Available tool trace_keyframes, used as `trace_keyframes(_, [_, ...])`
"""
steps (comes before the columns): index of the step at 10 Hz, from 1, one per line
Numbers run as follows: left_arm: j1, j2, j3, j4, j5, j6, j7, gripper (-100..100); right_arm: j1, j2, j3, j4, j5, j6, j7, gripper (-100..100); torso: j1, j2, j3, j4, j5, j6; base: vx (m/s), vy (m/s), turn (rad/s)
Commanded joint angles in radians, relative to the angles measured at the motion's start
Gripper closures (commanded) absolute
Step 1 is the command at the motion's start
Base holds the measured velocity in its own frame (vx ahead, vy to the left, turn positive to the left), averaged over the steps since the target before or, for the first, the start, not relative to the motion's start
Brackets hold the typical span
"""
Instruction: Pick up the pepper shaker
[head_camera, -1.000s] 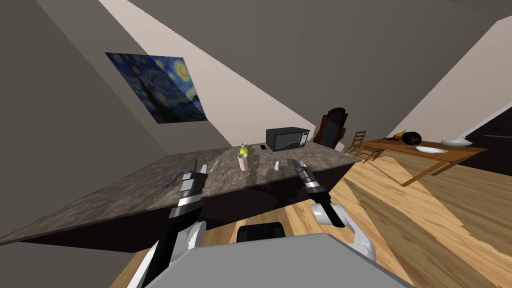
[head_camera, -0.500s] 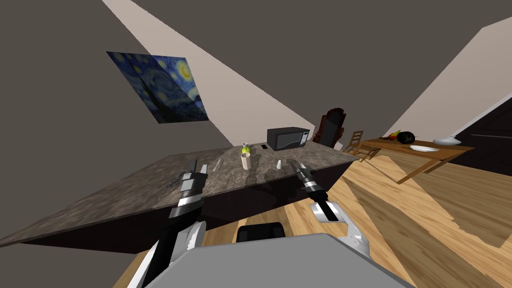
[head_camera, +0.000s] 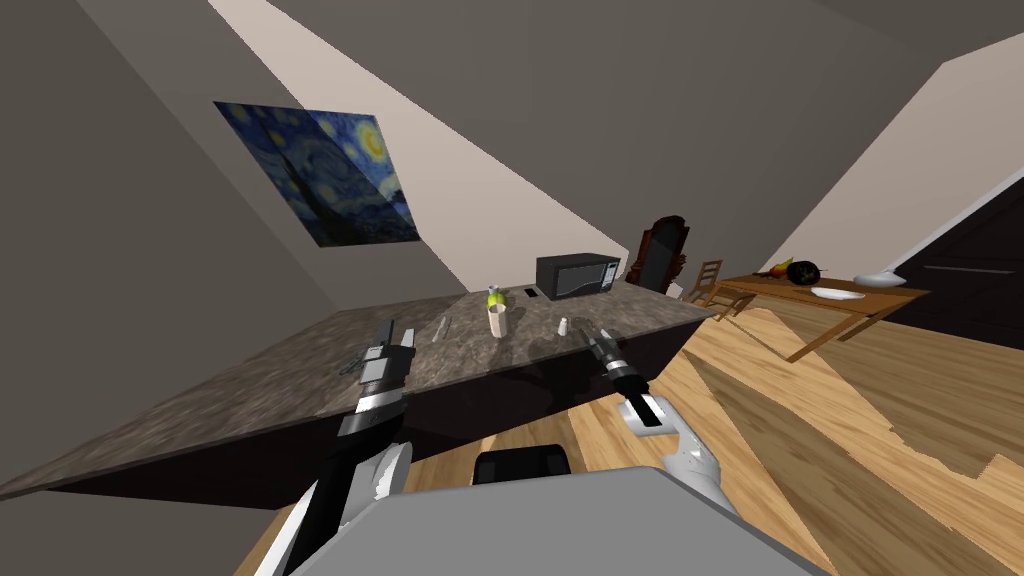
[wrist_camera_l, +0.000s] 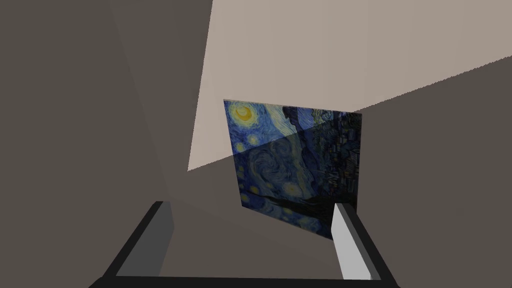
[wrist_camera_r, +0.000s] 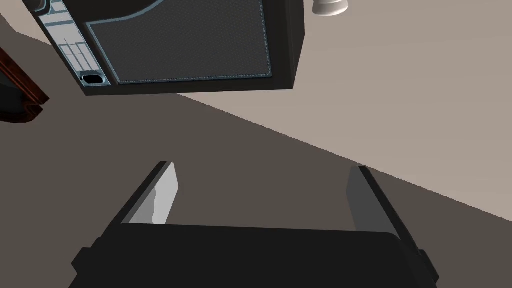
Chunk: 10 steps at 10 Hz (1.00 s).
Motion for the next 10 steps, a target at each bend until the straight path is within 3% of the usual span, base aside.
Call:
trace_keyframes(1, [0.000,0.000,0.000,0.000,0.000,0.000,0.000,0,-0.009,0.003,-0.004,0.014,0.029,0.016,0.015,-100,0.000,0.000,0.000,0.000,0.000,0.000,-0.016,0.083,-0.012])
trace_keyframes(5, [0.000,0.000,0.000,0.000,0.000,0.000,0.000,0,-0.109,0.015,-0.043,0.139,0.156,0.084,0.075,-100,-0.003,-0.003,-0.002,-0.001,0.000,0.000,0.004,0.065,-0.021])
trace_keyframes(6, [0.000,0.000,0.000,0.000,0.000,0.000,0.000,0,-0.109,0.015,-0.043,0.139,0.156,0.084,0.075,-100,-0.002,-0.003,-0.001,-0.001,0.000,0.000,-0.004,0.059,-0.004])
trace_keyframes(10, [0.000,0.000,0.000,0.000,0.000,0.000,0.000,0,-0.206,0.046,-0.077,0.242,0.263,0.147,0.111,-100,-0.004,-0.003,-0.002,-0.001,-0.001,0.000,0.010,0.048,-0.018])
